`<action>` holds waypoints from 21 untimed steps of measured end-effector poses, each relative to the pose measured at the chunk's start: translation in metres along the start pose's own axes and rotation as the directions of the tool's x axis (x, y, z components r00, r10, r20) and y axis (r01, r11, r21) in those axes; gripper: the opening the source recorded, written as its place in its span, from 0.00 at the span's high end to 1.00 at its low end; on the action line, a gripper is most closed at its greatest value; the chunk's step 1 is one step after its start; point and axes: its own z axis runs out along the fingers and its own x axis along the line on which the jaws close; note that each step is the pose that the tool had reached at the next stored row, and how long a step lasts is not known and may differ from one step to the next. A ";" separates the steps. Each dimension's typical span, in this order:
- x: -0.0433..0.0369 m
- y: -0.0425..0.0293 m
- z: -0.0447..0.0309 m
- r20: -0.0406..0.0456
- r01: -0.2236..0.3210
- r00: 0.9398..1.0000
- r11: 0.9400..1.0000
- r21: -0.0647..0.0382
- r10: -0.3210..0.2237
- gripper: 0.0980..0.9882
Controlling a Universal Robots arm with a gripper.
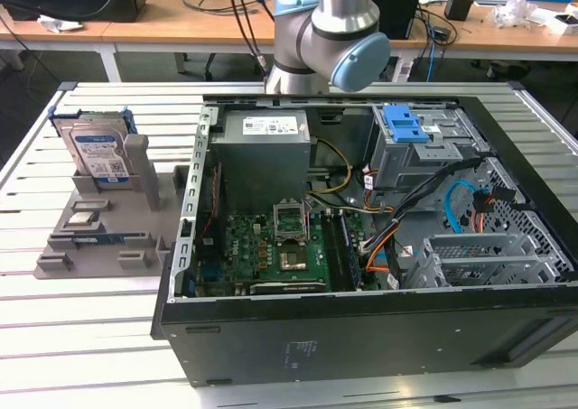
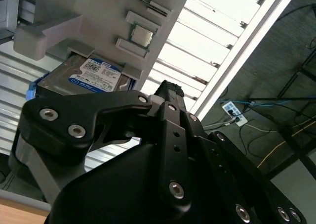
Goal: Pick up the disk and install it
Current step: 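Reach for the disk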
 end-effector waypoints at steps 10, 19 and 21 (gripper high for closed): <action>0.0174 -0.0013 -0.0003 0.000 0.000 1.000 1.000 0.000 0.000 0.99; 0.0274 -0.0001 0.0006 0.000 0.000 1.000 1.000 0.002 0.000 0.99; 0.0182 0.0031 0.0014 0.000 0.000 1.000 1.000 0.011 0.000 0.99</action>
